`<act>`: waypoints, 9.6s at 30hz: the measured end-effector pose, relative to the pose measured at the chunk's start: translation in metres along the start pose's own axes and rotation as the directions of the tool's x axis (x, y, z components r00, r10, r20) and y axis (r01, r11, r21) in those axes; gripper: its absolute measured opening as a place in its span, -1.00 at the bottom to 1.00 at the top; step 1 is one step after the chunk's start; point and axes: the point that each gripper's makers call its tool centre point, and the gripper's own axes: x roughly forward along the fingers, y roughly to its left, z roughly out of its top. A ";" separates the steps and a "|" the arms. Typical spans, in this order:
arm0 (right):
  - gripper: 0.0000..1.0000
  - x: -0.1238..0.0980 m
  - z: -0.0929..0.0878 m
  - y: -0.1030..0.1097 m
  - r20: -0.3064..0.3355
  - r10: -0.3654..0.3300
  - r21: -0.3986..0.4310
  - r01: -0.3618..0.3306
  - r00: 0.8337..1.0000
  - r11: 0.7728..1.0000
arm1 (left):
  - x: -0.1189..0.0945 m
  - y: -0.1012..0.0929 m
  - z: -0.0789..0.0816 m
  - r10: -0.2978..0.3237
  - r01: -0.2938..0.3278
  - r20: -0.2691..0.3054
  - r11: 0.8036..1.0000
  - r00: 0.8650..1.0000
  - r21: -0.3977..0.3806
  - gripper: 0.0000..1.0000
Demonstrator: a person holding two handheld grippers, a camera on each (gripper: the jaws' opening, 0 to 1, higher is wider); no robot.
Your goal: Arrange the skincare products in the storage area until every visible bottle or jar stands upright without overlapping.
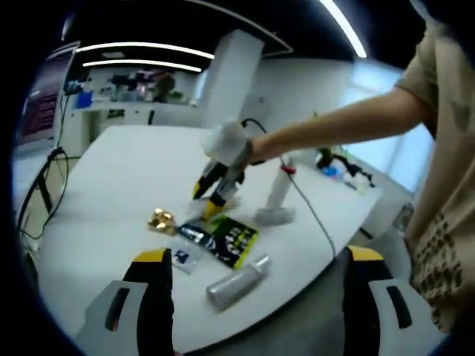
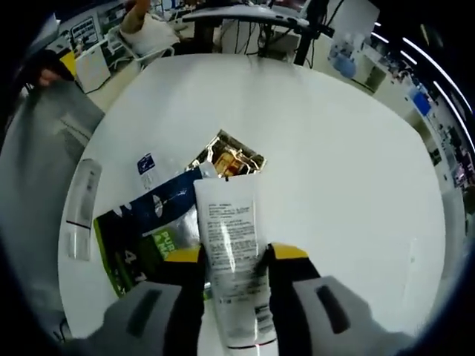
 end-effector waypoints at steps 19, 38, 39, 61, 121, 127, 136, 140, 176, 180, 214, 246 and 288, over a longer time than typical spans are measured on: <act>-0.43 -0.008 0.004 0.009 0.018 -0.042 -0.042 0.043 0.999 0.998 | 0.000 -0.001 0.001 -0.002 0.002 0.001 1.000 1.000 0.002 0.86; -0.43 -0.087 0.021 0.018 0.257 -0.278 0.222 0.223 0.925 0.949 | -0.002 0.001 0.001 0.011 -0.011 0.009 1.000 1.000 0.021 0.86; -0.44 -0.090 0.020 0.020 0.263 -0.286 0.229 0.229 0.921 0.946 | -0.002 0.001 0.001 0.012 -0.012 0.009 1.000 1.000 0.023 0.86; -0.44 -0.153 -0.004 0.034 0.388 -0.499 0.550 0.240 0.775 0.800 | -0.001 0.000 0.000 0.028 -0.028 -0.005 0.998 1.000 0.051 0.84; -0.44 -0.272 0.068 0.205 0.801 -0.131 0.260 -0.143 0.585 0.955 | 0.051 -0.145 0.073 -0.500 0.490 -0.041 0.823 0.865 0.288 -0.19; -0.43 -0.281 0.068 0.202 0.813 -0.142 0.262 -0.137 0.565 0.955 | 0.048 -0.156 0.079 -0.519 0.506 -0.041 0.808 0.854 0.301 -0.42; -0.54 -0.290 0.063 0.185 0.775 -0.371 0.472 -0.078 0.511 0.878 | 0.060 -0.132 0.091 -0.310 0.299 -0.010 0.905 0.951 0.304 -0.46; -0.67 -0.300 0.066 0.177 0.719 -0.552 0.631 -0.062 0.422 0.774 | 0.064 -0.123 0.097 -0.224 0.208 0.018 0.932 0.974 0.296 -0.46; -0.81 -0.298 0.038 0.143 0.445 -0.814 0.838 0.146 0.374 0.525 | 0.089 -0.118 0.097 0.060 -0.080 0.087 0.965 0.994 0.248 -0.43; -0.82 -0.301 0.034 0.147 0.482 -0.795 0.819 0.132 0.368 0.558 | 0.090 -0.125 0.096 -0.022 0.004 0.065 0.964 0.998 0.267 -0.43; -0.83 -0.322 0.042 0.190 0.832 -0.347 0.404 -0.045 0.434 0.914 | 0.075 -0.179 0.086 -0.621 0.655 -0.228 0.653 0.750 0.379 -0.64; -0.51 -0.276 0.000 0.075 0.647 -0.511 0.534 0.141 0.566 0.834 | 0.181 -0.092 0.105 -0.463 0.493 -0.182 0.747 0.867 0.447 -0.79; 0.16 -0.248 -0.074 0.029 0.434 -0.660 0.631 0.316 0.613 0.709 | 0.271 -0.041 0.045 -0.465 0.541 -0.277 0.713 0.841 0.445 -0.78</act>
